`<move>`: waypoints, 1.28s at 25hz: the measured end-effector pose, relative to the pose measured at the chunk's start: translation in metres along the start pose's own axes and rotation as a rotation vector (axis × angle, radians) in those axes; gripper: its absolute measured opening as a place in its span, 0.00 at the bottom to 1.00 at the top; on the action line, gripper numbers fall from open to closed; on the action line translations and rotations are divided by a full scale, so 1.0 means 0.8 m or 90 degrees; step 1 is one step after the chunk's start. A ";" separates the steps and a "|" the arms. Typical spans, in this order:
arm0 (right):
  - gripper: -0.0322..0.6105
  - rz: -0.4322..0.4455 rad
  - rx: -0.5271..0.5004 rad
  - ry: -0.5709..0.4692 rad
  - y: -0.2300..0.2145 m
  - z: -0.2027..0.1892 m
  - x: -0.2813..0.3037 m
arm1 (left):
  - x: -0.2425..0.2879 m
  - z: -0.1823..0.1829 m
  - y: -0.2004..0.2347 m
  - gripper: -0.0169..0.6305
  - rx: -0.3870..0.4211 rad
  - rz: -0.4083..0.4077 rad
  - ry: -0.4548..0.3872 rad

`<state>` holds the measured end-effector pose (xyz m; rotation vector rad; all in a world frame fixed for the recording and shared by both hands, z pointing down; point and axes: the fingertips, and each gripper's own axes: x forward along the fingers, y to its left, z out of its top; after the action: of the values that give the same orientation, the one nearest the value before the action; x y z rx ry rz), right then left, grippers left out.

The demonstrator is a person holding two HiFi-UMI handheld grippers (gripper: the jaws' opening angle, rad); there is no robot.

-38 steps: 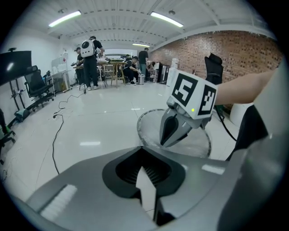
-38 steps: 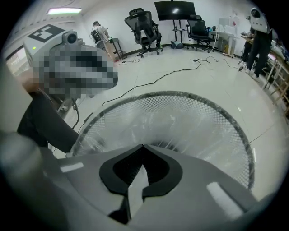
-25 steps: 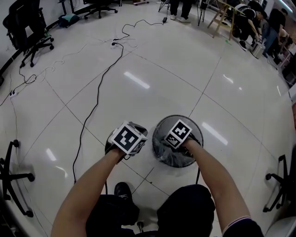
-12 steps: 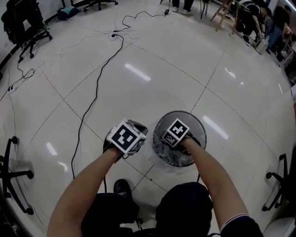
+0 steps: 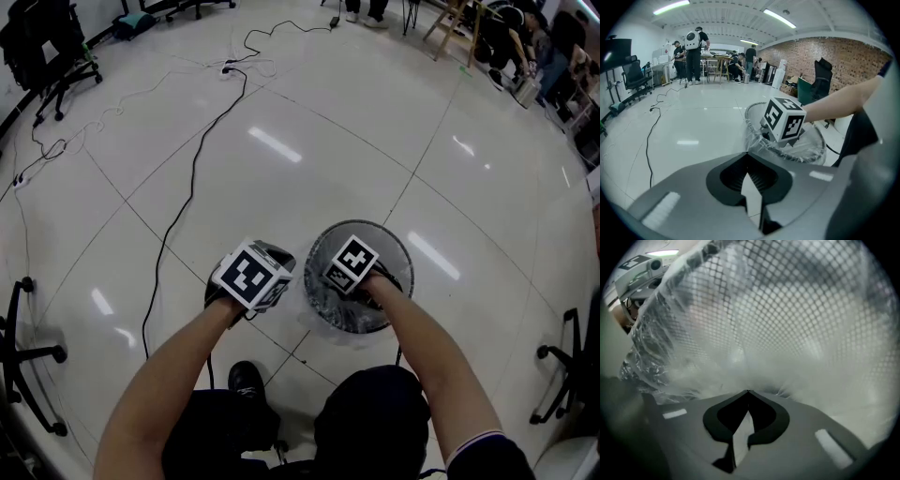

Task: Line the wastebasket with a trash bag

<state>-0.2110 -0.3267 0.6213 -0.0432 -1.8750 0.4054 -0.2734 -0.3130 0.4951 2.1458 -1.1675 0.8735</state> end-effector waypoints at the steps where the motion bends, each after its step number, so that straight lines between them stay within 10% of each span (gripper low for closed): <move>1: 0.05 -0.001 -0.002 0.000 0.001 0.002 -0.002 | -0.001 0.001 -0.002 0.05 0.001 -0.001 -0.002; 32: 0.07 -0.033 0.012 -0.012 0.005 -0.025 -0.053 | -0.006 0.012 -0.021 0.05 0.019 0.025 0.017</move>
<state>-0.1785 -0.3274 0.5869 0.0211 -1.8871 0.3893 -0.2580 -0.3095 0.4830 2.1345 -1.1942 0.9399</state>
